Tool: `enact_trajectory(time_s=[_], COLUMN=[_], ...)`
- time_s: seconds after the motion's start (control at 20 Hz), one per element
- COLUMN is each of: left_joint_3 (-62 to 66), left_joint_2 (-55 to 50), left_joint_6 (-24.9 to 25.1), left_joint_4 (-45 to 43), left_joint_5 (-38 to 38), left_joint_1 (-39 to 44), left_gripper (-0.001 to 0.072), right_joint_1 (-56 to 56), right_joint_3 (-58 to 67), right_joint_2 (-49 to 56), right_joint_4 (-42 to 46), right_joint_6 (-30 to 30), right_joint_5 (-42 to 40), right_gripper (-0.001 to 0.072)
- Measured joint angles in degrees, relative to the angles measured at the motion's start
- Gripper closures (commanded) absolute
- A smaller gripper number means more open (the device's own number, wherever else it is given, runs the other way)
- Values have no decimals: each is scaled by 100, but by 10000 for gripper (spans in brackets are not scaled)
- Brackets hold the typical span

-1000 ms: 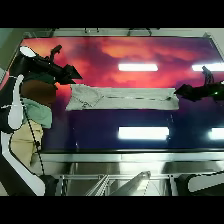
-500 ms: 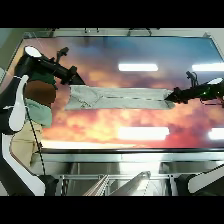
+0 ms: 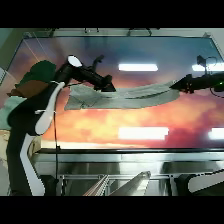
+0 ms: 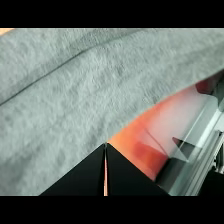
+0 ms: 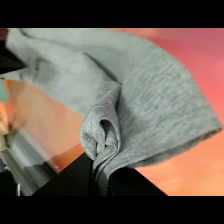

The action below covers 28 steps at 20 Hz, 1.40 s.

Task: Fold the shirts.

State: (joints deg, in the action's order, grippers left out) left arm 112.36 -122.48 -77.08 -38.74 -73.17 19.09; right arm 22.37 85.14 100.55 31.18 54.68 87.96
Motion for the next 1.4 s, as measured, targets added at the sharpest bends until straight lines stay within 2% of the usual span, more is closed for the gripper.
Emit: enact_trajectory(time_s=[0.3, 0.5, 0.75, 0.85, 1.0, 1.05, 1.1, 1.15, 1.2, 1.25, 1.3, 1.35, 1.4], left_joint_3=[564, 667, 815, 809, 404, 199, -4, -232, -435, -656, -850, -1054, -1239], left_joint_2=[-914, -1005, -57, 501, 1346, 1615, 1840, 2050, 2212, 2369, 2490, 2592, 2671], left_joint_6=[-776, -791, 17, 177, 487, 616, 737, 852, 946, 1051, 1152, 1248, 1331], left_joint_4=[-57, 599, 2761, 3351, 3781, 3873, 3947, 3978, 3995, 4046, 4081, 4083, 4085], left_joint_5=[800, 752, -511, -1047, -1440, -1519, -1589, -1641, -1663, -1707, -1764, -1867, -1912], left_joint_1=[708, 671, -398, -1104, -2159, -2479, -2739, -2983, -3176, -3355, -3491, -3615, -3718], left_gripper=[709, 706, 706, 705, 687, 688, 688, 688, 688, 688, 688, 688, 688], right_joint_1=[-525, -1298, -2522, -3093, -4057, -4382, -4675, -4944, -5187, -5379, -5486, -5525, -5490], right_joint_3=[46, 50, 50, 52, 280, 533, 881, 1298, 1757, 2188, 2494, 2734, 2885], right_joint_2=[-654, -796, -811, -713, -234, 61, 400, 769, 1150, 1482, 1698, 1851, 1926], right_joint_4=[-1272, -1552, -1569, -1508, -1451, -1373, -1244, -1106, -988, -920, -868, -822, -758], right_joint_6=[109, 238, 352, 402, 601, 758, 949, 1137, 1305, 1467, 1580, 1720, 1834], right_joint_5=[675, 553, -535, -1309, -2723, -3141, -3453, -3674, -3786, -3821, -3801, -3713, -3580], right_gripper=[690, 690, 689, 689, 690, 657, 398, 315, 328, 516, 638, 645, 691])
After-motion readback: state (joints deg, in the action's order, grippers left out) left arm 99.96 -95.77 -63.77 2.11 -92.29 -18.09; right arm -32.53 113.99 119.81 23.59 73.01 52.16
